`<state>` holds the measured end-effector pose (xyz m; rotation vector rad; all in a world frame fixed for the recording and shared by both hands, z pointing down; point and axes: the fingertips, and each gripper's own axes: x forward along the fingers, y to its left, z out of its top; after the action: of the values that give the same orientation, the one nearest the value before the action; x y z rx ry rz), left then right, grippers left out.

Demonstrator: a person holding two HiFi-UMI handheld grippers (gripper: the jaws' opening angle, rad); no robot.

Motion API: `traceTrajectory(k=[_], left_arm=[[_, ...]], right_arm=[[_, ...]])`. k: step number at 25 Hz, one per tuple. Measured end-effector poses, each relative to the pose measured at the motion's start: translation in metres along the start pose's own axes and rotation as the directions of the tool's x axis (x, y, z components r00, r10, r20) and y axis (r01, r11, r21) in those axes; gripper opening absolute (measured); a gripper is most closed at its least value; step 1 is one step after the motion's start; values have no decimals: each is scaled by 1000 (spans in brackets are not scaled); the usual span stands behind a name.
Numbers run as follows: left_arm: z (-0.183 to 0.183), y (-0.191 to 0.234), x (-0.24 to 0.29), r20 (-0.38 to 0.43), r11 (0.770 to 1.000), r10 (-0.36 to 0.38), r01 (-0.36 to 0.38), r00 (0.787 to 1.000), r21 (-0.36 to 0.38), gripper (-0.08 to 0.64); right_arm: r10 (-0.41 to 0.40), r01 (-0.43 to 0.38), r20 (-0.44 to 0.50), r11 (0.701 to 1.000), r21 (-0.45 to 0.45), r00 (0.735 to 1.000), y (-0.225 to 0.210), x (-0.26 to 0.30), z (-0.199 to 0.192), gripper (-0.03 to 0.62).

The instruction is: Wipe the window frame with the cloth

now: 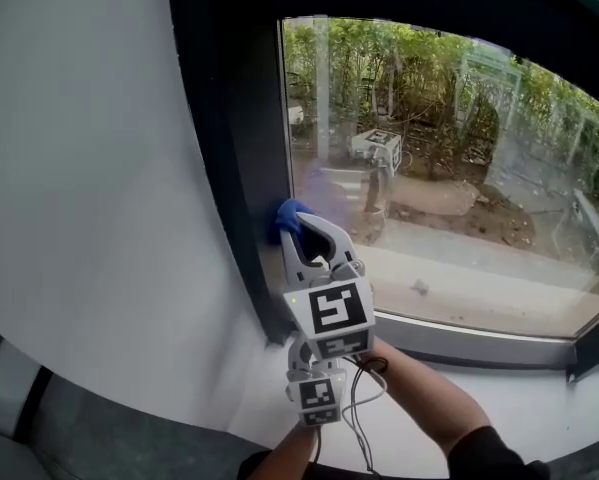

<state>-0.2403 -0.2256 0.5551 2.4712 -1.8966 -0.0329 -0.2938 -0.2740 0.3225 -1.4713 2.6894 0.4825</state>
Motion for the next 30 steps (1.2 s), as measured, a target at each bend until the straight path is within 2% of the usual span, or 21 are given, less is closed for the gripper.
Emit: traceTrajectory(k=[5,8,11,14,18,24,27,30], left_arm=[[-7,-8,-4,-17,1000,-11,11,1000,-14,5],[-2,-9,-2,26,1000,-17,17,1000,26,5],[-7,-10,1,50,995,-34,29,998,99,5],[3,-6,-3,34,998,-14,12,999,65,5],[36,4,-9,24,1000,3,-3,1000,16,5],[109,3,-17,121,996,-26,15,992,92,5],[139,2,-21,167,987,-59,32,984,160,5],[158,5,-21,187,982,-71,36,980,185,5]], right_arm=[[-8,10,-24,999,51,1000,-10,3,8,23],[-8,10,-34,997,76,999,-12,4,16,23],[-29,30,-18,998,57,999,-14,6,26,23],[-38,39,-3,999,20,999,-14,7,34,23],[-45,48,69,998,-50,997,-15,6,62,23],[-77,101,177,987,-127,981,-17,7,105,23],[-83,104,188,989,-106,979,-21,10,112,23],[-100,117,190,990,-81,977,-26,12,118,23]])
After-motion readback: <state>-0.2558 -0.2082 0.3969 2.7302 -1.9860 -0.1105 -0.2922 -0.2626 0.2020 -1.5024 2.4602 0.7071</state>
